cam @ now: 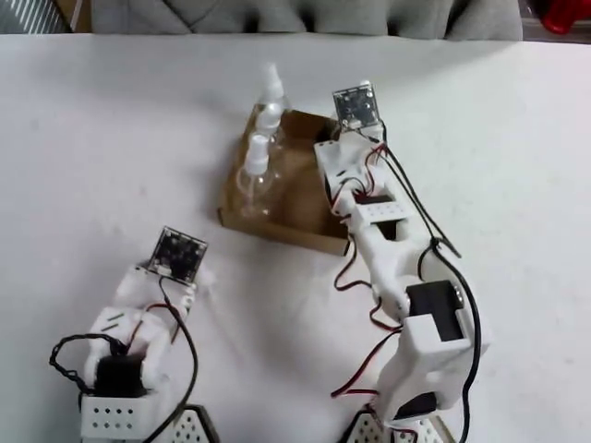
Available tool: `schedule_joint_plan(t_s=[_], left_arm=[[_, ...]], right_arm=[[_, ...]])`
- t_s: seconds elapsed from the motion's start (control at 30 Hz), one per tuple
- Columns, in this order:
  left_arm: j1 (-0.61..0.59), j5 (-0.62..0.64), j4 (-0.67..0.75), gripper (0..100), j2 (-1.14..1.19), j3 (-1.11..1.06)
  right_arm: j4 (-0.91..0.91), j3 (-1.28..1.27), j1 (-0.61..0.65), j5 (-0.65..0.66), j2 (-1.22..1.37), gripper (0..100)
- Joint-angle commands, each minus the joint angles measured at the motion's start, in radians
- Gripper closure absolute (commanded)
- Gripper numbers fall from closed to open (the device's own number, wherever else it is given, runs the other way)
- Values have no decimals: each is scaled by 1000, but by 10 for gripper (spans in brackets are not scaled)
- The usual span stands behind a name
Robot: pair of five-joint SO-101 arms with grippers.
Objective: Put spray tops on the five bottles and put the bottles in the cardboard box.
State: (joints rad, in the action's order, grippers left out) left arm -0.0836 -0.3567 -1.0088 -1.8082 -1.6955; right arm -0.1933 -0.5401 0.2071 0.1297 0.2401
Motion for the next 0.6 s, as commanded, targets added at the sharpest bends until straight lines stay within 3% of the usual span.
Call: schedule_joint_plan(t_s=[0.0, 0.57], left_arm=[[-8, -8, 2, 976, -18, 2], [-8, -8, 2, 976, -18, 2]], right_arm=[[-13, 26, 28, 8, -12, 720], [-13, 28, 31, 11, -21, 682]])
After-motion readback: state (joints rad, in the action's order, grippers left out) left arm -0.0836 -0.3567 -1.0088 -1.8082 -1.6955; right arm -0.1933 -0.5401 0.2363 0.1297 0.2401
